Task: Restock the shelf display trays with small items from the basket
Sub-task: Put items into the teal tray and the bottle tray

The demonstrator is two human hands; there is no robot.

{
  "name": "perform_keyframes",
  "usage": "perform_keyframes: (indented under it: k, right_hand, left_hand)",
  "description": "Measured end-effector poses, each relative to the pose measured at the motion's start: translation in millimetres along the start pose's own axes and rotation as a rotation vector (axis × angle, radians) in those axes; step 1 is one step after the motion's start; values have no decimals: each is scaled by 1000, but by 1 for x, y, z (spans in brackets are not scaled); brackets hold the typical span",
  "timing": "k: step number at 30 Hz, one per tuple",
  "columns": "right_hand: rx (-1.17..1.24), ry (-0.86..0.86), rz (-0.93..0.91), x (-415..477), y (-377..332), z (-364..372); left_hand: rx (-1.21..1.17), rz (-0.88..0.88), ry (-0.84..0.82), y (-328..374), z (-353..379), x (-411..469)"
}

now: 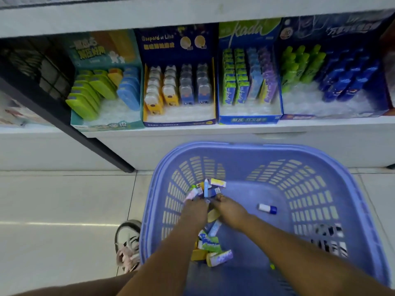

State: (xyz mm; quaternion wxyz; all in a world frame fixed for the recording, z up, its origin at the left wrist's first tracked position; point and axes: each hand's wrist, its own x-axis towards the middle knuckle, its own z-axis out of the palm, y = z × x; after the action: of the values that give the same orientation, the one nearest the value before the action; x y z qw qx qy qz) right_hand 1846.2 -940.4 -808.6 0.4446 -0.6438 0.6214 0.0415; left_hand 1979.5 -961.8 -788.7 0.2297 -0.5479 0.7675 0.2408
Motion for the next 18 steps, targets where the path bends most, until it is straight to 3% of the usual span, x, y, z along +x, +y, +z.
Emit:
perform_keyframes:
  k: [3, 7, 12, 15, 18]
  right_hand:
    - [-10, 14, -11, 5, 15, 0]
    - [-62, -29, 64, 5, 36, -26]
    - [327, -260, 120, -12, 48, -76]
    - [527, -215, 156, -22, 45, -95]
    - [777, -150, 107, -32, 37, -111]
  left_hand:
    - [175, 13, 27, -2, 11, 11]
    - [136, -116, 71, 3, 21, 28]
    - [141, -161, 54, 26, 35, 35]
    - [140, -152, 48, 28, 37, 34]
    - [-147, -166, 84, 29, 19, 29]
